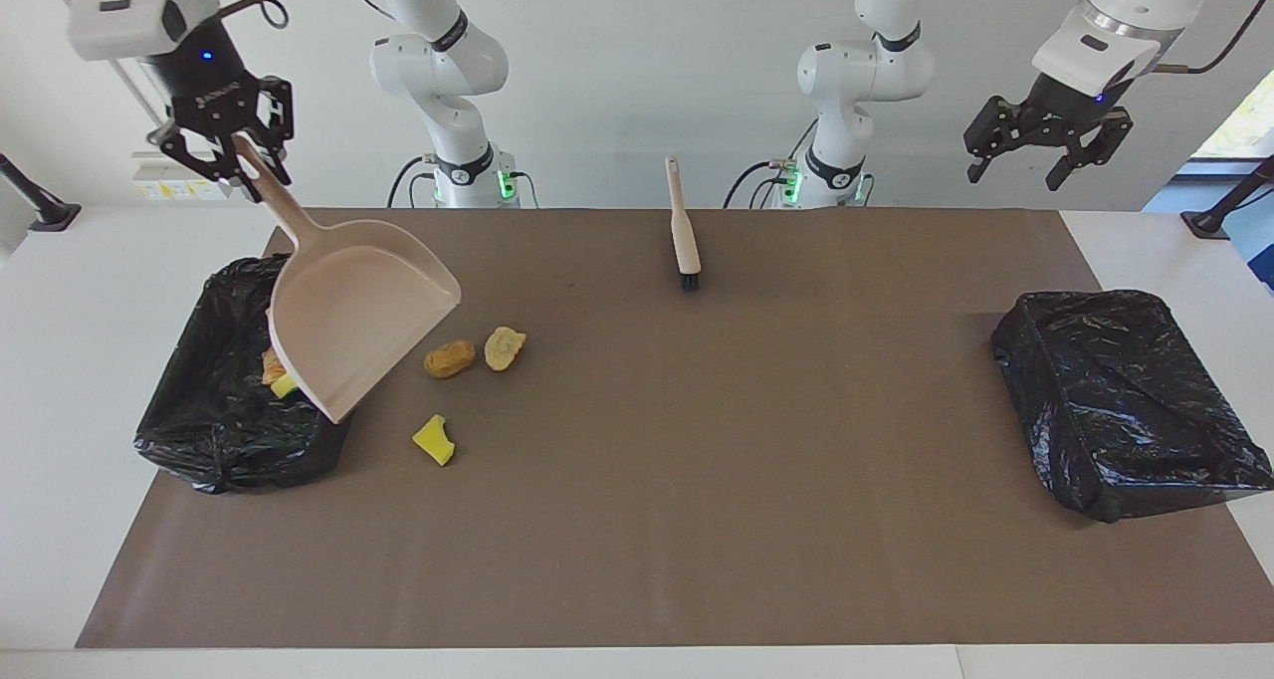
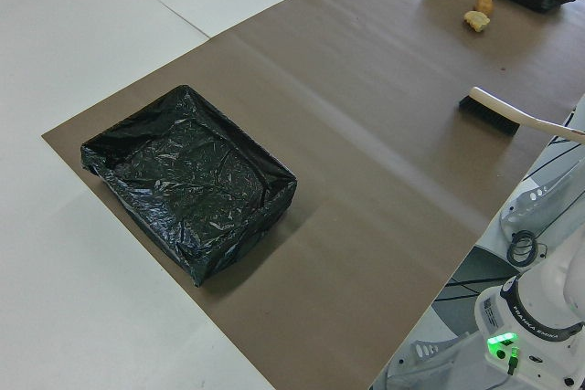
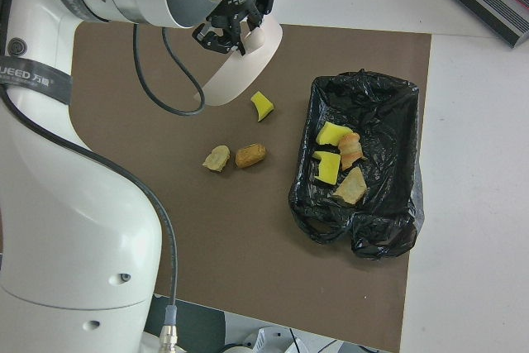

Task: Sweep and dump trash in bin

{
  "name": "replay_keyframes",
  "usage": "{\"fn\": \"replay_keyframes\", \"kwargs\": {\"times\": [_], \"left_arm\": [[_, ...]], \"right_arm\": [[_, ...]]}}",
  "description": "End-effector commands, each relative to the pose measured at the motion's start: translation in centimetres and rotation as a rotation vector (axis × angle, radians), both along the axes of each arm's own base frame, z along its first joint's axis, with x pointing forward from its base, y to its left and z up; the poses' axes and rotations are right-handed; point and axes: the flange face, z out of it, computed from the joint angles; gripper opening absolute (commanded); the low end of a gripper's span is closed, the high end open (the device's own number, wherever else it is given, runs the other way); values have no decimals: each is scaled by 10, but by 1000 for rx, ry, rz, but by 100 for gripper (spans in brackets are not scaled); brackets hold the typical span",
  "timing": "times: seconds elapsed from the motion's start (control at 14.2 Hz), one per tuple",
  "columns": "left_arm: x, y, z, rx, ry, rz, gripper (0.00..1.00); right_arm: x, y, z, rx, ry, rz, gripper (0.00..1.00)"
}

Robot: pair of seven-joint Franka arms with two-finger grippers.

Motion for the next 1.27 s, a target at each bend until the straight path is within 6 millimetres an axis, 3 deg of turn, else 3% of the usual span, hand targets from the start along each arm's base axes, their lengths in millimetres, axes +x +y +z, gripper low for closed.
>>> {"fn": "replay_keyframes", "kwargs": {"times": [0.0,0.28,0.56,0.7,0.91,1.05,1.19], "left_arm": [[-1,1,6,16,-12,6,100],[0,1,5,16,-10,6,100],[0,1,5,16,-10,6,100],[0,1,5,16,-10,6,100],[0,1,5,16,-10,6,100],[0,1,5,16,-10,6,100],[0,1,5,16,-10,6,100]], "right_arm": [[31,46,-36,26,-9,-161,0],[64,138,-87,132,-12,-355,0],[77,221,-134,211,-17,-592,0],[69,267,-156,225,-26,-663,0],[46,313,-176,242,20,-734,0],[26,353,-200,291,35,-779,0],[11,379,-224,298,46,-814,0]]}}
